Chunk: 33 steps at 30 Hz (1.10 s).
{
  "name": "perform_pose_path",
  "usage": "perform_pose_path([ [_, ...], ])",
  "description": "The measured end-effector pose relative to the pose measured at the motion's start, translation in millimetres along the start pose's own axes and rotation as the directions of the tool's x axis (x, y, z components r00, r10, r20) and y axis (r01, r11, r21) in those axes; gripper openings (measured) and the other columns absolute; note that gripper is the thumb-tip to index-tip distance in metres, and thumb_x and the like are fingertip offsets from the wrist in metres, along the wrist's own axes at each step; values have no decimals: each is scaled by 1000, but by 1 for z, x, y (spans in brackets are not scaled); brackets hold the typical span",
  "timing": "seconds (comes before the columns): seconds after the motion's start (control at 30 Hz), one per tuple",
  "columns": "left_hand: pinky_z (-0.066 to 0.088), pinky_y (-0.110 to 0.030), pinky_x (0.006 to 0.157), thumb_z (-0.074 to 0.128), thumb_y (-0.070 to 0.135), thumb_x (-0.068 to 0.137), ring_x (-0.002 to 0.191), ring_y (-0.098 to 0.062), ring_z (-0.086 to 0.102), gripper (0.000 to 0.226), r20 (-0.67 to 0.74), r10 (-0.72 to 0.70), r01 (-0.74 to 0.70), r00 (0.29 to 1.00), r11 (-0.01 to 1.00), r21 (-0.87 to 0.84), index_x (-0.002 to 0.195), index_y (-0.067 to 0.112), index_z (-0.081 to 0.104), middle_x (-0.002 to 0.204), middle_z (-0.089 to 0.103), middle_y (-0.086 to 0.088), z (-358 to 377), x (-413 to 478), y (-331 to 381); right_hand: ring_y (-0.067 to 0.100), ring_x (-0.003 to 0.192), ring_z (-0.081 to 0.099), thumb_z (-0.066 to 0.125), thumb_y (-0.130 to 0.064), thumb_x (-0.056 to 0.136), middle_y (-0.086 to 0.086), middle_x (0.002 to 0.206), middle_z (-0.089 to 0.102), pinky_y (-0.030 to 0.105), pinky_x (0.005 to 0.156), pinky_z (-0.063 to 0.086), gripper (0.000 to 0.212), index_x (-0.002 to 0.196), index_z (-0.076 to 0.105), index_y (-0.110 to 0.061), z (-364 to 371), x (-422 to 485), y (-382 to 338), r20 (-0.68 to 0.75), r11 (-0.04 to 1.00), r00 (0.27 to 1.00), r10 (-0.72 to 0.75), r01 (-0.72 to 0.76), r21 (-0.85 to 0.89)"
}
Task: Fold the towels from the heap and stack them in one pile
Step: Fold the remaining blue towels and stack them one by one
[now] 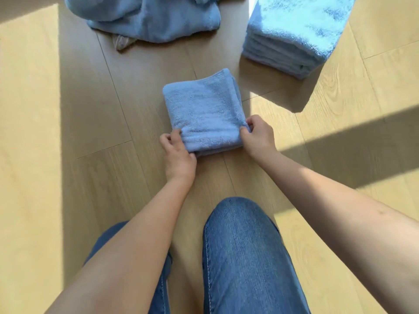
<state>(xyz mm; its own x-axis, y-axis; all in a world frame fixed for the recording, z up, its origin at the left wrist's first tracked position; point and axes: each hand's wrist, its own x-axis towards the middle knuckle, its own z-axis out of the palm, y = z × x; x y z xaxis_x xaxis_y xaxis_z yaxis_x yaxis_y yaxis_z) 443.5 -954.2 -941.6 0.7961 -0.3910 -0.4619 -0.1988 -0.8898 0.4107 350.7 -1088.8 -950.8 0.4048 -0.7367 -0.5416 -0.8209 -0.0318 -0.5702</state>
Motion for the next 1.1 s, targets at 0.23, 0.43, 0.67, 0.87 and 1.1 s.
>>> perform_pose_path([
  [0.23,40,-41,92,42,-4,86,112,-39,49,63,85,-134,129,987,990,53,144,5,18,144,26,-16,2,-7,-41,25,90,54,53,-19,87,0,83,52,31,79,40,32,117,46,-10,30,-28,17,146,996,986,79,-85,37],
  [0.43,21,-41,110,50,16,82,138,-29,23,67,27,20,-25,999,974,223,144,9,25,152,21,-9,-23,-12,-61,29,111,47,54,-6,80,16,118,50,35,95,34,48,127,44,-3,37,-44,9,-175,985,970,-168,156,-79],
  [0.67,-5,-34,117,20,28,100,146,-18,-8,54,171,362,-400,916,810,428,148,10,2,157,-7,-6,-11,10,-18,21,143,18,38,-17,95,8,153,23,36,117,12,54,145,21,-9,66,-30,-34,62,846,897,-439,435,-307],
  [0.87,-9,-39,116,18,40,99,144,-19,-15,64,268,271,-377,925,746,549,147,9,-11,156,-16,-8,6,29,-40,17,145,-10,21,-42,98,3,157,-11,44,116,-6,61,148,-5,-18,63,-3,-8,177,722,950,-258,311,-618],
  [1.1,2,-42,118,24,42,98,145,-26,-12,69,187,94,-165,978,893,417,147,9,-11,155,-17,-15,5,25,-44,20,144,-13,22,-54,94,7,156,-13,45,116,-6,69,146,-12,-25,48,-2,10,187,828,977,-106,191,-527],
])
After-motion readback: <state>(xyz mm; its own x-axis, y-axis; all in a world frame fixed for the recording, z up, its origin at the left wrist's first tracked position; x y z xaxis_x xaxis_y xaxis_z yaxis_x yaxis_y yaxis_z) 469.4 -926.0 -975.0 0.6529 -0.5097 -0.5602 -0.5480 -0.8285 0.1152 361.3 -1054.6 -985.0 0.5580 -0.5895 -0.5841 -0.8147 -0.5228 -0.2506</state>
